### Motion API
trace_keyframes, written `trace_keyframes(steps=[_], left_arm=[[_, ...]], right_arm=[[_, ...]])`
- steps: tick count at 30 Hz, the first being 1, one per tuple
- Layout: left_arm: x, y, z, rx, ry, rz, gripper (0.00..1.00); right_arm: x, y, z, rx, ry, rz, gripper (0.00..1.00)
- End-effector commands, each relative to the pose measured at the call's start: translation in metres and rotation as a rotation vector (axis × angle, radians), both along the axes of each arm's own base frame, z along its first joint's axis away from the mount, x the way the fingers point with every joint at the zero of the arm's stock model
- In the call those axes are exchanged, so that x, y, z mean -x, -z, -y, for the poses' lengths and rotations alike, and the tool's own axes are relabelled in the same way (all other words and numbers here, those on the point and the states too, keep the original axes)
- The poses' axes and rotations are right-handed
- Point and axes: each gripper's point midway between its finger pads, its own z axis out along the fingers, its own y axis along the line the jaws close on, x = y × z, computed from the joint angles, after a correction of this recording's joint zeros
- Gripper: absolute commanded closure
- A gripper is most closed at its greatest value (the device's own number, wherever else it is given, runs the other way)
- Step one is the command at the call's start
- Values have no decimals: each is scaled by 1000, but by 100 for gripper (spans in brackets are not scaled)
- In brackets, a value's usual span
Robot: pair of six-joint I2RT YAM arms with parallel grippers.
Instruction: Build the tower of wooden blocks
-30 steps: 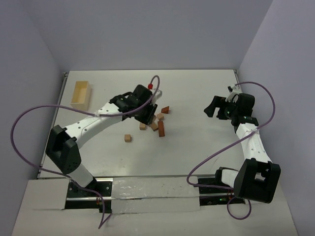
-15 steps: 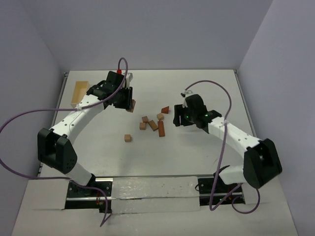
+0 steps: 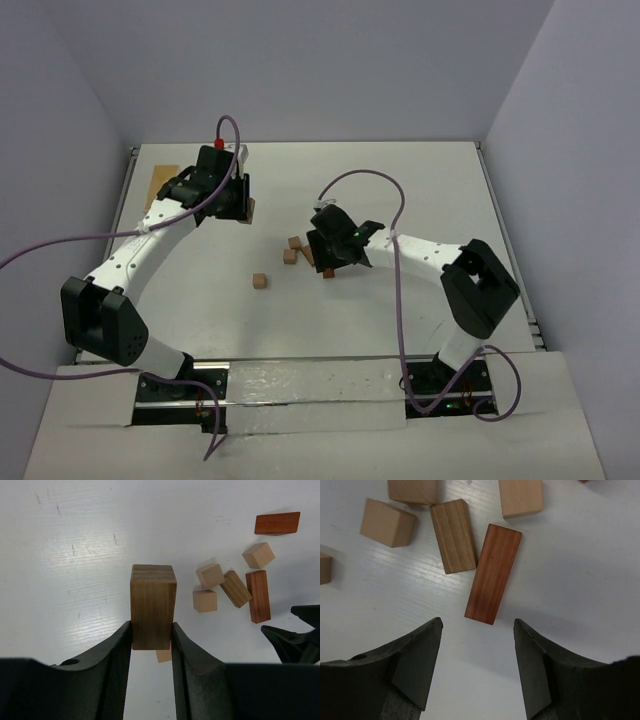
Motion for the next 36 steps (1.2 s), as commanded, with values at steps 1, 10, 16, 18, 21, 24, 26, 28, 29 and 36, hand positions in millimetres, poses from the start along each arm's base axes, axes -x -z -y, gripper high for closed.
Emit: trace_keyframes(steps=[1,10,16,18,21,24,26,28,29,36], left_arm=[[-8,-22,-6,27,-15,77,100],[-5,-17,-8,37,-11,68,100],[-6,-17,-8,33,-11,68,100],[-6,-16,-9,31,-10,67,100],[-4,-14,-9,27,-1,60,100],[-2,-12,-10,21,4,55,100],[-1,-11,-11,17,2,56,100],[-2,-10,-11,17,4,56,100],[-2,-9,-11,17,4,55,100],[0,-8,-9,21,20,56,100]], right_arm=[[0,8,-7,62,12,-13,34],[-6,24,-8,106,20,-34,35],[-15,34,-8,110,32,-58,36],[-20,40,-7,104,43,-74,36],[-29,41,-6,93,61,-80,41],[-34,40,-5,83,64,-79,64],[-31,38,-2,88,51,-79,85],[-26,31,2,89,38,-80,99],[-22,29,6,93,32,-80,100],[-32,-12,65,93,27,8,100]])
